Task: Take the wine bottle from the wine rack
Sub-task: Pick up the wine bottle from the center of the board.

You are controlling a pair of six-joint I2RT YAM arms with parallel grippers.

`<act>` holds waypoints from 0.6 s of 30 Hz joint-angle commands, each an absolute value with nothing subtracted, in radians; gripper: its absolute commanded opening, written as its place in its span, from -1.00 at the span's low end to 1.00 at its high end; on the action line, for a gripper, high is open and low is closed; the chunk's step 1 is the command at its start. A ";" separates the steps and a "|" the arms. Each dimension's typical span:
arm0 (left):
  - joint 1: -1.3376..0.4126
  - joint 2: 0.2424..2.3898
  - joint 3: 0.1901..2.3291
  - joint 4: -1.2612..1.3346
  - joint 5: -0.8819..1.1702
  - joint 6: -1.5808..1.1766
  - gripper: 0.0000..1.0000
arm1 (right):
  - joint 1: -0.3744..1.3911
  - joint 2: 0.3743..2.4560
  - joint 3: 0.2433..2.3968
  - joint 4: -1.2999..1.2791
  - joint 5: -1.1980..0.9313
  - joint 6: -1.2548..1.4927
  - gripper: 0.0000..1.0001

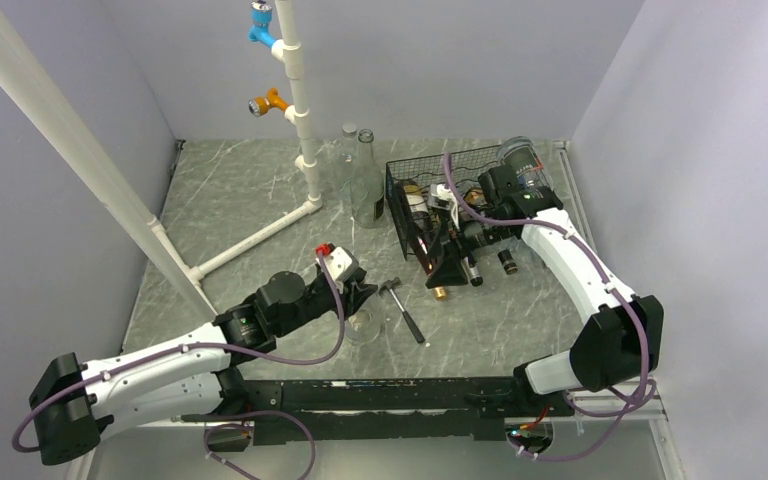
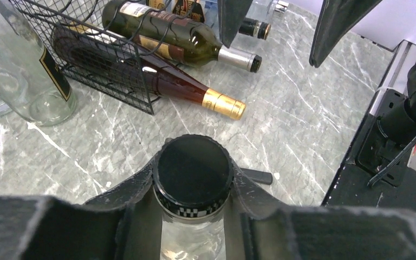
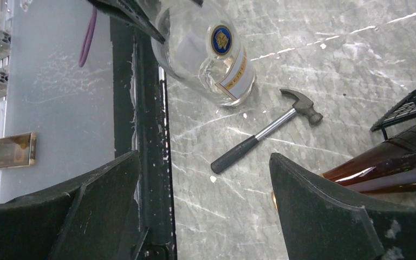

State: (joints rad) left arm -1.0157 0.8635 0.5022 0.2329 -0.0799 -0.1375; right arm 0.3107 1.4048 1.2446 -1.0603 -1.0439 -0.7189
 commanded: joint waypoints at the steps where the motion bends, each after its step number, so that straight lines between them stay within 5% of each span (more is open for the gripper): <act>1: -1.020 0.862 0.566 0.239 -0.101 -0.131 -0.99 | 0.284 1.380 1.248 -1.081 -1.142 -0.797 0.84; 18: -0.905 0.858 0.737 0.237 -0.385 0.138 -1.00 | 0.271 1.371 1.243 -1.086 -1.141 -0.801 0.85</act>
